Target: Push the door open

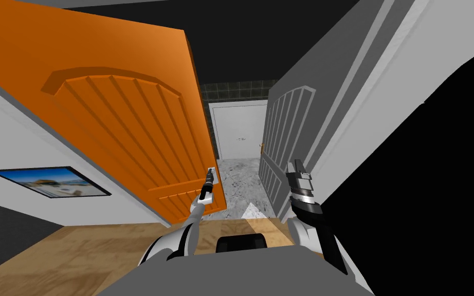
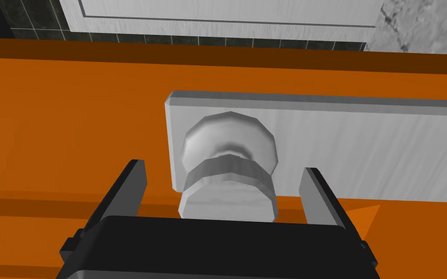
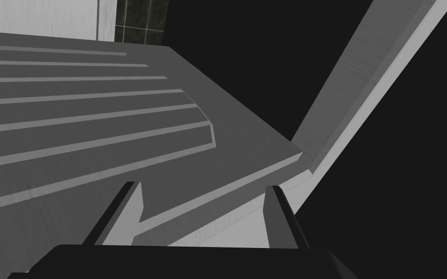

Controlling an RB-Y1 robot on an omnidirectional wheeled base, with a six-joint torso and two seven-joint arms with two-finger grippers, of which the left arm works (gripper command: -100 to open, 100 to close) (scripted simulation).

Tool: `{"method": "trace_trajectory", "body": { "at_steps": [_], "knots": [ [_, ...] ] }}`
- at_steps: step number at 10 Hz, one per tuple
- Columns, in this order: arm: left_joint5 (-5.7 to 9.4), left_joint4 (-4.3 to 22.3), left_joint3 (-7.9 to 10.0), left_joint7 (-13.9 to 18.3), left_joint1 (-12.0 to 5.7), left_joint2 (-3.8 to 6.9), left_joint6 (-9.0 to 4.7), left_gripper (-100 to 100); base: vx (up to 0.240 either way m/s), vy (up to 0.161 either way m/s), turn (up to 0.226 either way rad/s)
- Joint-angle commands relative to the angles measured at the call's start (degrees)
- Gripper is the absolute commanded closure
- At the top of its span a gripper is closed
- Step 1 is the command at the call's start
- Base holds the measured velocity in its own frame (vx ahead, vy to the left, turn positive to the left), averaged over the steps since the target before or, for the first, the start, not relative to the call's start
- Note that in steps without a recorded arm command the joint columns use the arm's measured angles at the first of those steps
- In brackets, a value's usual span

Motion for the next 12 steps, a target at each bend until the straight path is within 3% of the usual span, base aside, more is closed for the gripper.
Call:
{"method": "trace_trajectory", "body": {
  "at_steps": [1,2,7,12],
  "knots": [
    [0.0,0.0,0.0,0.0,0.0,0.0,0.0,-100,0.074,0.018,-0.006],
    [0.0,0.0,0.0,0.0,0.0,0.0,0.0,100,-0.008,-0.004,0.007],
    [0.0,0.0,0.0,0.0,0.0,0.0,0.0,100,-0.015,-0.003,0.0],
    [0.79,-0.1,2.06,-0.6,0.5,1.71,0.28,100,0.145,-0.042,0.032]
  ]
}}
